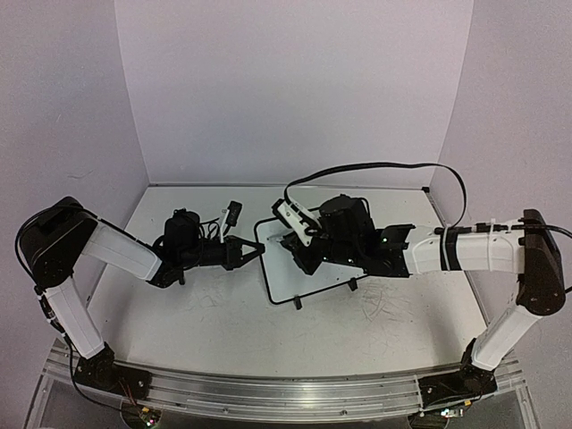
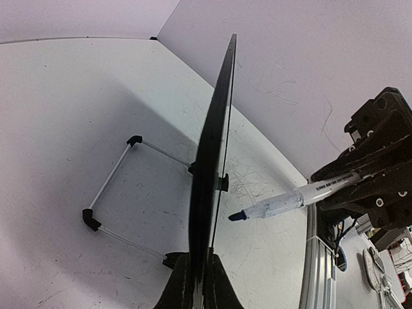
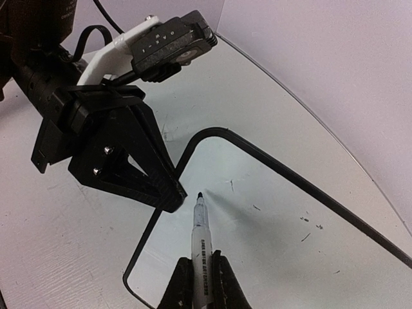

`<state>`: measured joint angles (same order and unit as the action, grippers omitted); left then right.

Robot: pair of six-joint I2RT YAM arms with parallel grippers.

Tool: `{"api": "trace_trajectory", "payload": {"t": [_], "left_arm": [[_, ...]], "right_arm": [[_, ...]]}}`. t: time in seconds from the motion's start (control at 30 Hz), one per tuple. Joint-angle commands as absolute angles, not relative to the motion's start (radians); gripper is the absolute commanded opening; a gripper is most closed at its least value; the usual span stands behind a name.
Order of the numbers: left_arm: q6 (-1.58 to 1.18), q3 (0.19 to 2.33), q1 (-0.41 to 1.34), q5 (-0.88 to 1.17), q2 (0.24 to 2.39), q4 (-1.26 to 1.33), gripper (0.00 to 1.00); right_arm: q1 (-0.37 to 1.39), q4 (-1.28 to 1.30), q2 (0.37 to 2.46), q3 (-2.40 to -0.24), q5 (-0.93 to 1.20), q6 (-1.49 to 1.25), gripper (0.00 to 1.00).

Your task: Write a sentence on the whiteboard

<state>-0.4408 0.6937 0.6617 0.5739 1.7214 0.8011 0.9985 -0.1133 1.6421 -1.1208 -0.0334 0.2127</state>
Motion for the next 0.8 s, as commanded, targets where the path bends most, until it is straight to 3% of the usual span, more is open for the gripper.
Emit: {"api": "trace_trajectory", "payload": {"t": [0.0,0.77], "left_arm": [[-0.42,0.701,0.66,0.561,1.698,0.729,0.0],[-0.42,0.692,0.66,0.557,1.683,0.721,0.0]], "right_arm": [[1.005,-0.156,1.618,-1.123,-0.047,0.215,0.0],[1.013,-0.166,1.629,-1.12,-0.055,0.196,0.0]]}}
